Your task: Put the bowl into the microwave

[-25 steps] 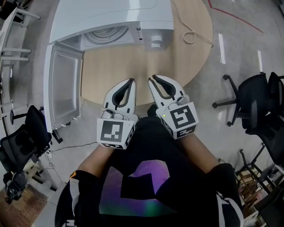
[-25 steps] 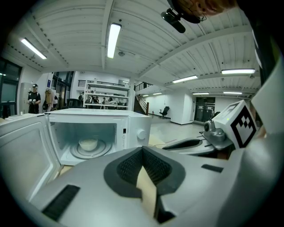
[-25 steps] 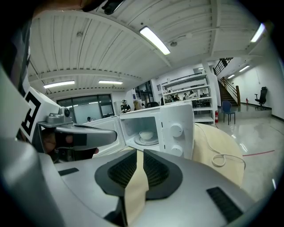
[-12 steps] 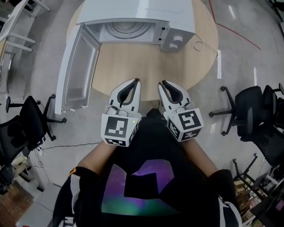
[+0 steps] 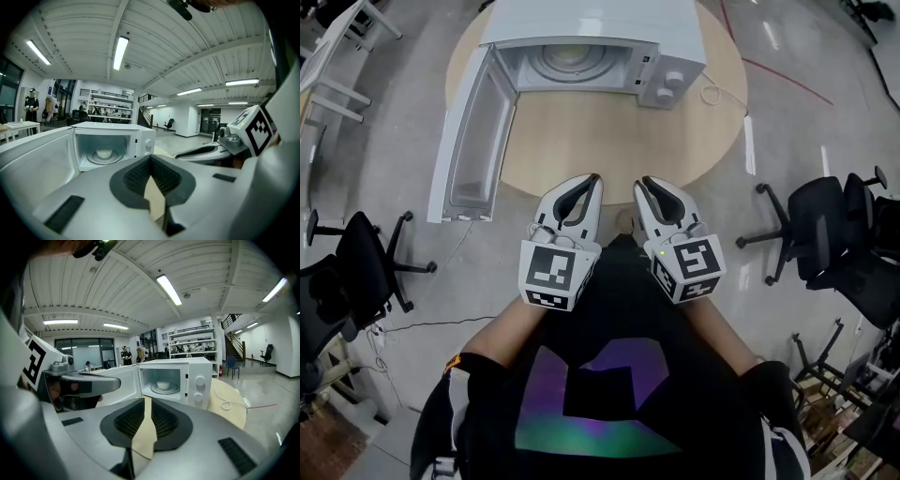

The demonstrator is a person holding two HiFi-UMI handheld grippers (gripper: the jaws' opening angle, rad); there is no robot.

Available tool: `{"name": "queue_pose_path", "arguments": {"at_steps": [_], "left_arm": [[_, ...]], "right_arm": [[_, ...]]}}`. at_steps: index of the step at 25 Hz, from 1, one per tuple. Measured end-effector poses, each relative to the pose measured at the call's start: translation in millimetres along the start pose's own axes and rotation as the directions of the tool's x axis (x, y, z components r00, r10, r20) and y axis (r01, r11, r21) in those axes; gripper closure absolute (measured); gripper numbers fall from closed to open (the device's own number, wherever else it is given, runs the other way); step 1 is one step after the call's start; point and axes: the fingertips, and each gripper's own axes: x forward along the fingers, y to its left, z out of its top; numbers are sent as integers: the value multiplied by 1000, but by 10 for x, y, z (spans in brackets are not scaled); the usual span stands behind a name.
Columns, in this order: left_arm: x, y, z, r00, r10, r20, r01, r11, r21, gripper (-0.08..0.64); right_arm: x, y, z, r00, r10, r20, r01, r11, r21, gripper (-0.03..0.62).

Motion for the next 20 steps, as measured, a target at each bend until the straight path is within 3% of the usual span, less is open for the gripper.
{"name": "queue_pose_path", "arguments": {"at_steps": [11,20], "left_arm": [[-460,-11,-79,999,-16,29,16,1000,21,512],[-861,-136,-179,998,-57,41,56,998,21,512]], "right_arm": [[-251,467,-20,998,-48,43,52,996,-79,575],[-486,801,-79,995,-85,49,88,994,-68,575]]}}
